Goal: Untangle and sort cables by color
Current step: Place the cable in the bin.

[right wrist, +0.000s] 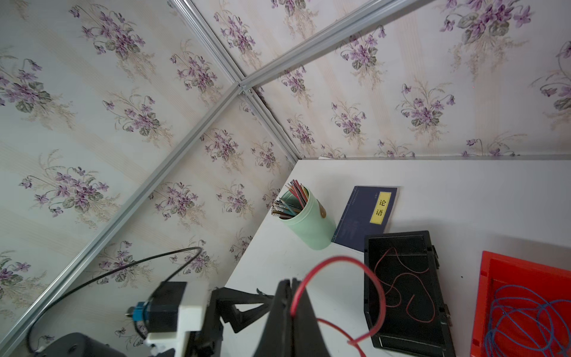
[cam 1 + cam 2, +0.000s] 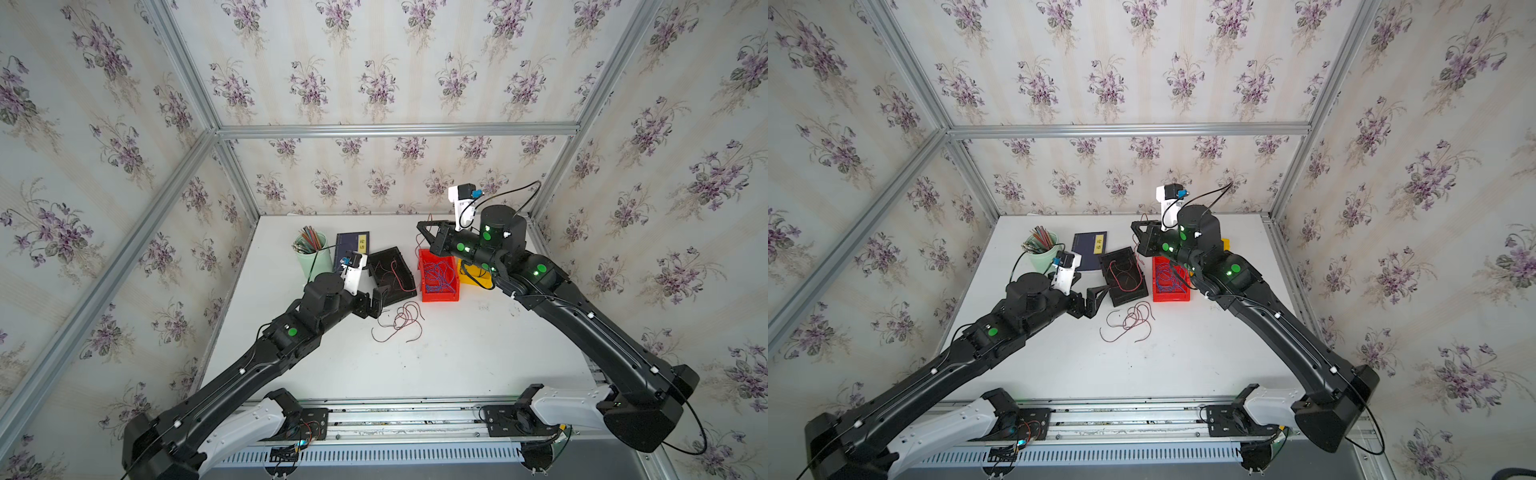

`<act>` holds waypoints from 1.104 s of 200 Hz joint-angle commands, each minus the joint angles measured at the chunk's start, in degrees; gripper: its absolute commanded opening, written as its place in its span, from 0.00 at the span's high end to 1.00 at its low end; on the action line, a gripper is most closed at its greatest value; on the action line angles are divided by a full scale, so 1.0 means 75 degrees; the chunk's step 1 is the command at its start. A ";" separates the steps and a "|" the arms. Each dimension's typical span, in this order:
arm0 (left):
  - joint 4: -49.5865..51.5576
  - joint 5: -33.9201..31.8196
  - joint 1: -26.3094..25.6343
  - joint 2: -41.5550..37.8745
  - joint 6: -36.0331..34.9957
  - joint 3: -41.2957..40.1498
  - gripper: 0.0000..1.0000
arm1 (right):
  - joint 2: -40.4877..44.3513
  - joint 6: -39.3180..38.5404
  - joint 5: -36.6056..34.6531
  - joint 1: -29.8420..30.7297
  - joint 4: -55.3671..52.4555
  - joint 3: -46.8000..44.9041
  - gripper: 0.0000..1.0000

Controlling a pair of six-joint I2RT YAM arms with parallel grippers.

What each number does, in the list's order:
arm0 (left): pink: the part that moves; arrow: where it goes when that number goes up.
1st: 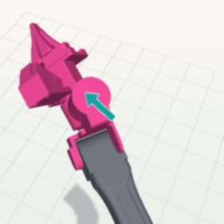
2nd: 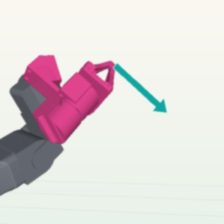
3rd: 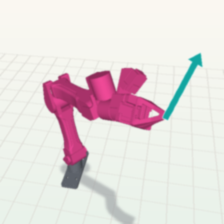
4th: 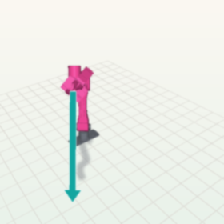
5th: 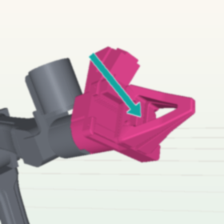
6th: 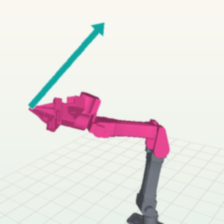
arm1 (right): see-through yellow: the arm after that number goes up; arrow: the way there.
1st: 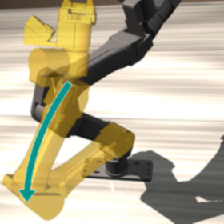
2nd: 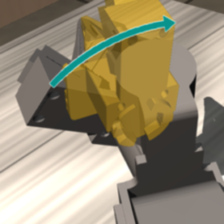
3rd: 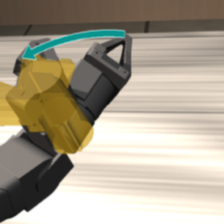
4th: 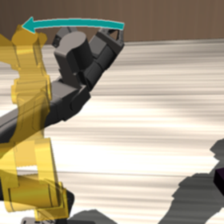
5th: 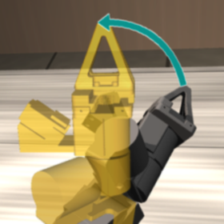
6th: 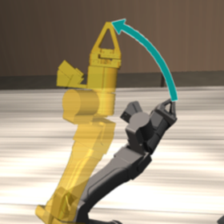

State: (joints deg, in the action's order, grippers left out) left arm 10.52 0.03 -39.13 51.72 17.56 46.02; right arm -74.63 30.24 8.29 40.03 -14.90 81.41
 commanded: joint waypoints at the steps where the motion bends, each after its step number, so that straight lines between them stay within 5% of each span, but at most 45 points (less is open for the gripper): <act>1: 0.0989 -0.0511 0.0001 -0.0570 0.0275 -0.0044 0.01 | -0.0207 0.0026 0.0342 -0.0063 0.0453 -0.0104 1.00; 87: 0.2045 -0.0906 0.0005 -0.2049 0.0774 -0.0160 0.01 | -0.1538 0.0014 0.0628 -0.0297 0.1029 -0.0514 1.00; 221: 0.1923 -0.0979 0.0002 -0.1573 0.0214 0.0034 0.01 | -0.3906 -0.0459 -0.0304 -0.0615 0.1285 0.0082 1.00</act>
State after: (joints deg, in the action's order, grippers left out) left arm 24.86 -6.15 -39.13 40.21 20.64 46.04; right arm -101.58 28.10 6.98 35.38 -8.38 80.44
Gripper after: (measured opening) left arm 0.993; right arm 0.064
